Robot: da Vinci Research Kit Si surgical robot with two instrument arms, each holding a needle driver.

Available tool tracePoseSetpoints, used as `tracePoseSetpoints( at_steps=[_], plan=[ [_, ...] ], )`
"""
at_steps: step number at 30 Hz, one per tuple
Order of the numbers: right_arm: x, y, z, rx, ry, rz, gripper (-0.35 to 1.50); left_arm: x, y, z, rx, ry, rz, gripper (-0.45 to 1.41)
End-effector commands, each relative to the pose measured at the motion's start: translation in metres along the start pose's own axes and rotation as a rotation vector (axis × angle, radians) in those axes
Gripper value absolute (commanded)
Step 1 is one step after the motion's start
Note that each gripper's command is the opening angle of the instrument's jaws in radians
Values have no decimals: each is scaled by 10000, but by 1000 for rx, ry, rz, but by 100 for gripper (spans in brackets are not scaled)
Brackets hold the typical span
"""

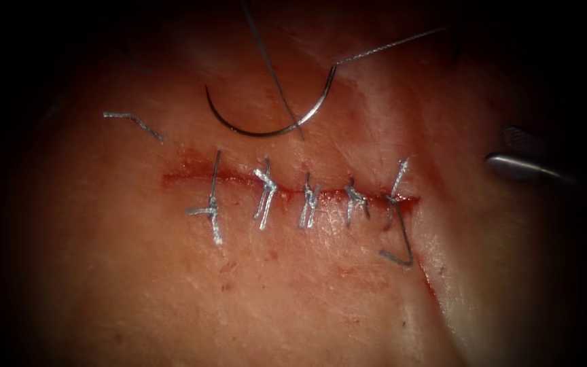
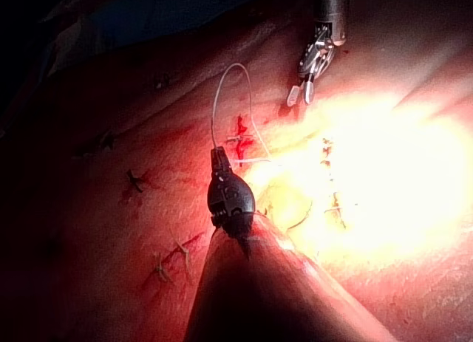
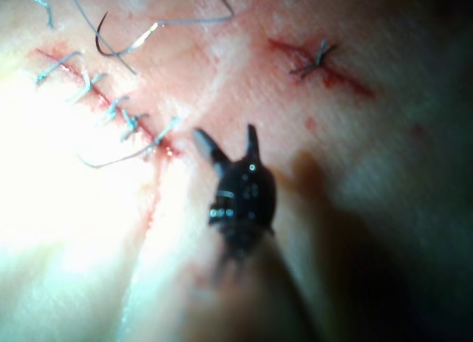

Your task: Wound Closure

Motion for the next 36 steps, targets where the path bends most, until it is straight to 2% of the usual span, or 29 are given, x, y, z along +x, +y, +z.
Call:
tracePoseSetpoints(
  at_steps=[1, 6, 12, 17, 20, 26, 32, 33, 35, 36],
  plan=[
    [-6, -4, 11, 9, -3, -1, 147, -5, -3, 0, -6, -3, 6, -45],
    [-10, -11, 17, 17, -6, -2, 147, -13, 0, -16, -67, -37, -50, -45],
    [-14, -23, 21, 36, -15, -3, 147, -22, -17, -10, -137, -104, -57, -45],
    [-15, -24, 23, 42, -18, -9, 147, -40, -45, -2, -122, -137, -17, -45],
    [-15, -24, 22, 42, -18, -9, 147, -51, -63, -3, -116, -201, 30, -45],
    [-15, -25, 25, 44, -18, -9, 147, -40, -104, 2, -45, -243, 106, -45],
    [-17, -30, 25, 50, -21, -10, 147, -39, -118, 21, 6, -261, 121, -45],
    [-17, -31, 25, 51, -22, -10, 147, -40, -118, 25, 14, -265, 120, 2],
    [-18, -32, 25, 53, -23, -10, 147, -42, -115, 29, 25, -269, 92, 37],
    [-18, -33, 25, 53, -23, -10, 147, -44, -111, 30, 37, -273, 53, 62]
  ],
)
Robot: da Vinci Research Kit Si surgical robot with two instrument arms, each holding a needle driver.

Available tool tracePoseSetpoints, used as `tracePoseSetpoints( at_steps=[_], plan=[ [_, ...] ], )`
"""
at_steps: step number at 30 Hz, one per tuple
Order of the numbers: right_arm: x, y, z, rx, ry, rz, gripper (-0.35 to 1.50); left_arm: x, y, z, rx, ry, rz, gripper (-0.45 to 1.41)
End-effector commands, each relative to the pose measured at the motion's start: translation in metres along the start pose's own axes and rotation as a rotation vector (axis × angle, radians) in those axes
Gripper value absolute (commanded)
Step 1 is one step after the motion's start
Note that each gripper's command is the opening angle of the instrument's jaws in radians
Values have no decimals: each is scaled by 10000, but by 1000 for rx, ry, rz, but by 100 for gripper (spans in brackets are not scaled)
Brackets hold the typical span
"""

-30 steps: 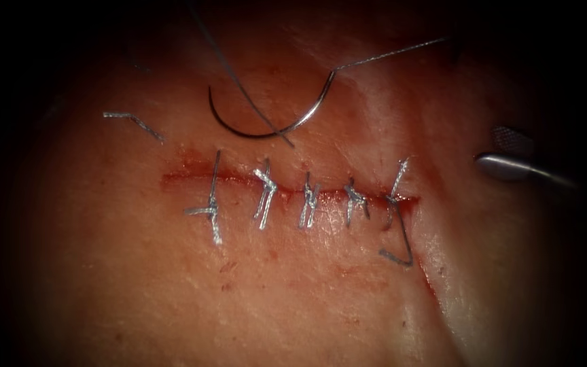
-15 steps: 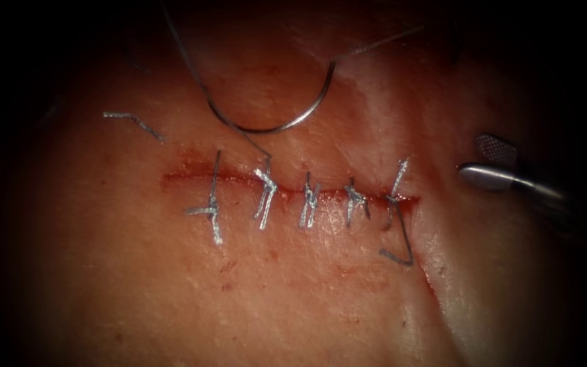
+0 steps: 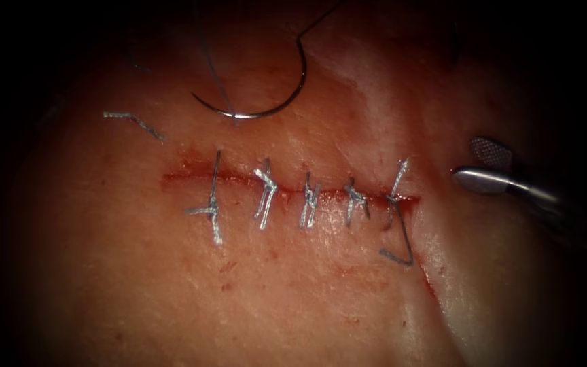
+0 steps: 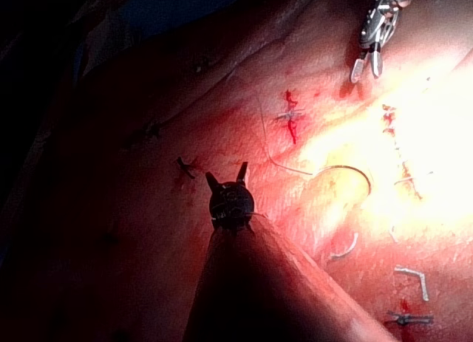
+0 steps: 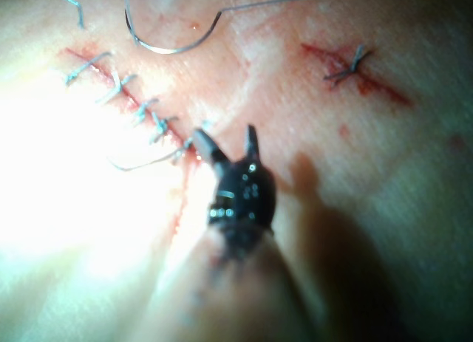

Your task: Wound Closure

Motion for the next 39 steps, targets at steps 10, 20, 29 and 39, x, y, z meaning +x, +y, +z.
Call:
tracePoseSetpoints(
  at_steps=[10, 20, 29, 39],
  plan=[
    [-9, -8, 12, 16, -5, -1, 147, 3, 31, -5, 32, -1, -293, 108],
    [-11, -11, -2, 41, -58, -68, 148, 17, 136, -21, -125, 127, -335, 104],
    [-9, 1, -89, 39, -423, -251, 135, 42, 230, 4, -217, 182, -302, 103],
    [-12, -58, -139, 47, -645, -401, 133, 26, 304, 30, -294, 216, -239, 89]
  ],
)
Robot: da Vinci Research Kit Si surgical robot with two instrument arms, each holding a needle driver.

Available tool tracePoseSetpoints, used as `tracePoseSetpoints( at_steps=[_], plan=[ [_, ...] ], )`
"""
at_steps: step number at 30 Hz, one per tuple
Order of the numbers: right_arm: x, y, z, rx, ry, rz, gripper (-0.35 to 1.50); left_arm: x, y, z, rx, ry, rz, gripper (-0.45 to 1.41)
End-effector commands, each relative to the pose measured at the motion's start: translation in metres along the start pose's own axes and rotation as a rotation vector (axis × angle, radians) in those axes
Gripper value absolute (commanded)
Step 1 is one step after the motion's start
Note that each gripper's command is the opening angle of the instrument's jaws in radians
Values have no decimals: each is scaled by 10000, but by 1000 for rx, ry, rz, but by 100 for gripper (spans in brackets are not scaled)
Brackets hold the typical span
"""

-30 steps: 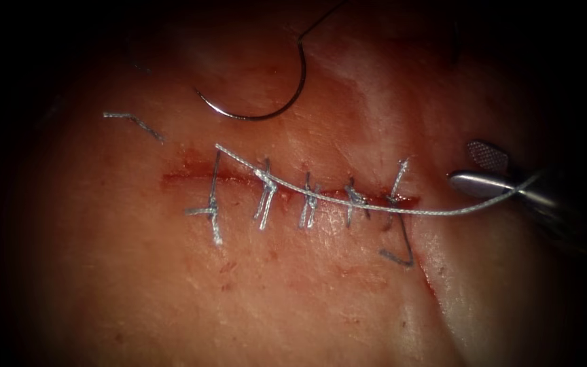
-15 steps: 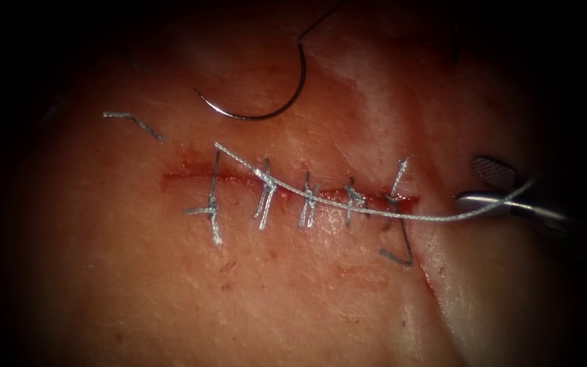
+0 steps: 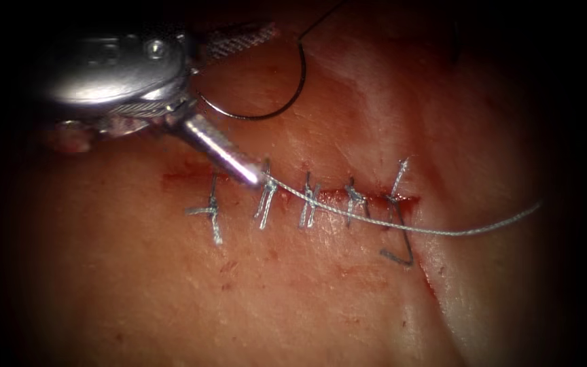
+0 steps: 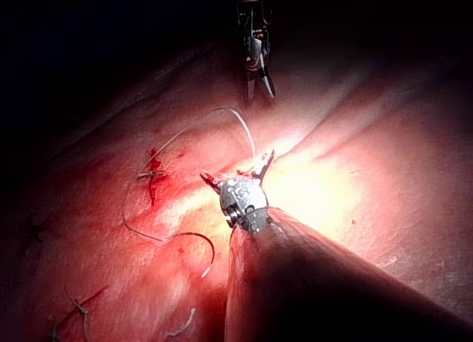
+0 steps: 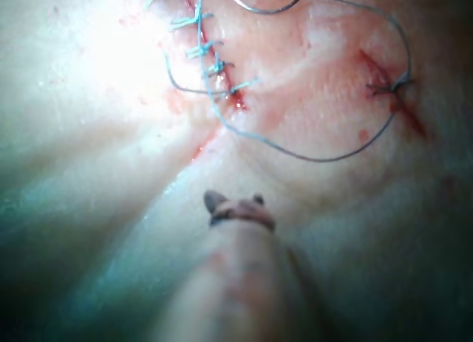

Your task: Wound Closure

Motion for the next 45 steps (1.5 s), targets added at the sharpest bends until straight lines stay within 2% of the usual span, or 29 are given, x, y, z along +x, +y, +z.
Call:
tracePoseSetpoints(
  at_steps=[1, 6, 7, 8, 12, 15, 17, 24, 28, 32, 33, 34, 45],
  plan=[
    [9, -21, -1, 15, 0, -2, 133, -9, 4, 9, -11, 1, 14, 86],
    [48, -60, -23, 71, 95, -20, 130, -41, 37, 32, -60, 7, 68, 52],
    [55, -66, -25, 76, 106, -28, 130, -47, 42, 37, -64, 10, 77, 51],
    [73, -75, -25, 81, 148, -35, 130, -58, 52, 50, -72, 15, 95, 39],
    [98, -79, -11, 94, 262, -51, 130, -75, 58, 78, -6, 7, 115, 39],
    [112, -81, 8, 85, 327, -67, 130, -82, 55, 97, 33, -34, 126, 39],
    [121, -80, 23, 79, 388, -74, 130, -89, 48, 114, 52, -76, 159, 29],
    [123, -70, 32, 48, 423, -76, 130, -103, 30, 140, 73, -122, 185, 24],
    [119, -68, 33, 39, 427, -78, 130, -114, 25, 149, 79, -146, 192, 9],
    [117, -68, 36, 35, 428, -79, 130, -122, 22, 152, 65, -160, 197, -15],
    [117, -68, 36, 35, 428, -79, 130, -122, 22, 152, 65, -160, 197, -15],
    [117, -67, 36, 31, 428, -78, 130, -122, 22, 149, 62, -160, 198, -45],
    [111, -60, 46, 22, 434, -82, 130, -106, 10, 144, 71, -161, 213, -45]
  ],
)
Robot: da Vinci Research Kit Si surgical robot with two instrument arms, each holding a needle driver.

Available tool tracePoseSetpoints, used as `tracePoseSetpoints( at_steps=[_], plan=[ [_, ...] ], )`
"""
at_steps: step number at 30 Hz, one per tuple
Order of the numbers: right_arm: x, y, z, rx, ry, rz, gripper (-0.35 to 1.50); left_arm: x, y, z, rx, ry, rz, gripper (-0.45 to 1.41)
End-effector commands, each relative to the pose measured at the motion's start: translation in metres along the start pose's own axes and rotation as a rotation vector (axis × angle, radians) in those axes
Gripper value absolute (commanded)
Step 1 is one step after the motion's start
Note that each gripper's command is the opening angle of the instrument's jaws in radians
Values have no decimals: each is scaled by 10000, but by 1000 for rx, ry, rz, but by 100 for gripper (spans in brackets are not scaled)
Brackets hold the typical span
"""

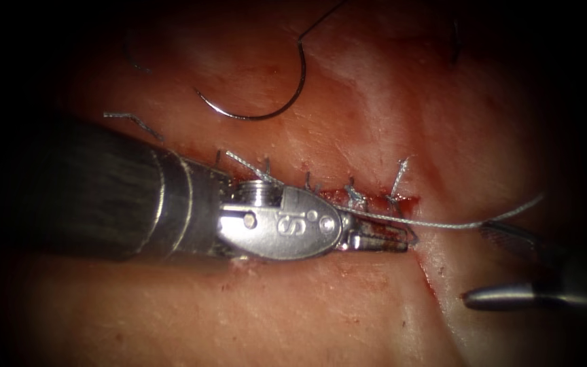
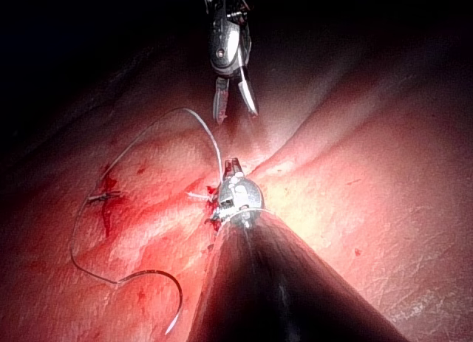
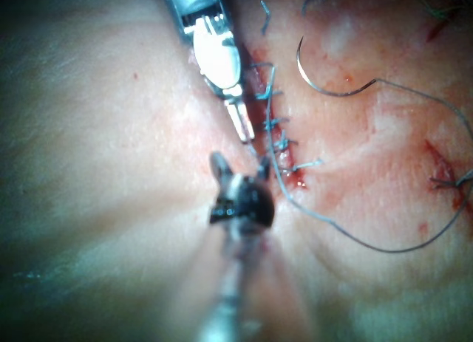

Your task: Wound Closure

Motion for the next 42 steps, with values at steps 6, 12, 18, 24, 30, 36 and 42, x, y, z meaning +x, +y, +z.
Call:
tracePoseSetpoints(
  at_steps=[6, 12, 18, 24, 30, 36, 42],
  plan=[
    [-23, 19, 31, -11, 6, -40, 130, -1, -25, 12, 9, 5, -7, -45],
    [-43, 55, 60, -60, 20, -53, 130, -8, -48, 13, 9, 5, -9, -45],
    [-61, 74, 87, -91, 28, -62, 130, -16, -66, 11, 8, 5, -8, -45],
    [-69, 75, 117, -135, 32, -67, 132, -21, -78, 6, 11, 5, -9, -45],
    [-65, 72, 144, -128, 59, -17, 132, -8, -93, -3, 22, 4, -25, -45],
    [-77, 81, 155, -123, 67, 31, 132, -2, -99, -7, 27, 9, -33, -45],
    [-78, 82, 153, -112, 80, 65, 132, -2, -99, -7, 27, 9, -33, -45]
  ],
)
